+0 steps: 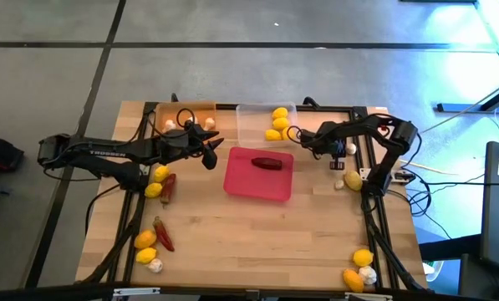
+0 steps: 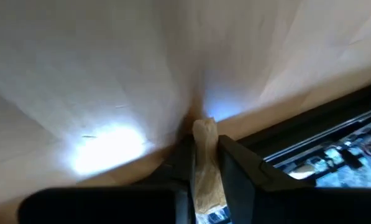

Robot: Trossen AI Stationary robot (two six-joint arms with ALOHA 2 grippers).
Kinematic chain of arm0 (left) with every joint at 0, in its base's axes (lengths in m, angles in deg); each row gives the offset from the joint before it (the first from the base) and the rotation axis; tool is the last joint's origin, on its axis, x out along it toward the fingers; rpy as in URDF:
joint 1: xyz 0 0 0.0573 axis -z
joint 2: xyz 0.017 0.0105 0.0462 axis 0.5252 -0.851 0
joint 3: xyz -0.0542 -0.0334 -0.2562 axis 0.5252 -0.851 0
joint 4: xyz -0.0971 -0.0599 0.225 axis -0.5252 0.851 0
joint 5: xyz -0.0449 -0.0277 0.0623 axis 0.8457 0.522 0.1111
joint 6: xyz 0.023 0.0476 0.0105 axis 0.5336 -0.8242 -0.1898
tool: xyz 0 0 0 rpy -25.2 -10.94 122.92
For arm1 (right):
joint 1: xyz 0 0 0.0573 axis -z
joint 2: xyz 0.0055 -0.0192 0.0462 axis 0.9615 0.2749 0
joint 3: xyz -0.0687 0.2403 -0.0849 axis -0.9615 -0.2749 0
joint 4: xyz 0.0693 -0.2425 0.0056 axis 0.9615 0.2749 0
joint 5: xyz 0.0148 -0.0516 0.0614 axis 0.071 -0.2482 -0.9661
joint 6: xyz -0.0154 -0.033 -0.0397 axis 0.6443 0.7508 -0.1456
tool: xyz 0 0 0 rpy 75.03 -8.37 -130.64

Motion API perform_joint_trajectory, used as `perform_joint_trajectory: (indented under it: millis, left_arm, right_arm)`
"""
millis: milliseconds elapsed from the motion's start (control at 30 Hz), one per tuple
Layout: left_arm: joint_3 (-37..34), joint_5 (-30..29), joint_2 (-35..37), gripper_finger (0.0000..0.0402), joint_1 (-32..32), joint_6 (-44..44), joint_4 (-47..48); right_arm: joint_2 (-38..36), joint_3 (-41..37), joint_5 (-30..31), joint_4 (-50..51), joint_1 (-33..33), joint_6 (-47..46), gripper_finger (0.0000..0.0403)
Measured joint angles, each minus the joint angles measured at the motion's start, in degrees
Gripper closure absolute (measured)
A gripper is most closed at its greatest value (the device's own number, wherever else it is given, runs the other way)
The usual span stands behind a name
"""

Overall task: Sort produce into baskets
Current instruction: Put the white garlic in the orange bin

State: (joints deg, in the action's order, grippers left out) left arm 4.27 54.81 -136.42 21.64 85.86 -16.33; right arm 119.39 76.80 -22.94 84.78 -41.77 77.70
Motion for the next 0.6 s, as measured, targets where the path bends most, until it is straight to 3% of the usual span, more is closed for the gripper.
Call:
perform_joint_trajectory:
  millis: [400,600]
  left_arm:
    - [0.00,0.00,-0.01,0.0259,0.00,-0.50,0.00]
    - [0.00,0.03,-0.01,0.0259,0.00,-0.57,0.00]
  right_arm:
    - [-10.32,0.24,-1.56,0.13,-0.06,-0.73,0.0347]
    - [-17.75,0.24,-6.32,-0.30,-0.07,-2.66,0.0347]
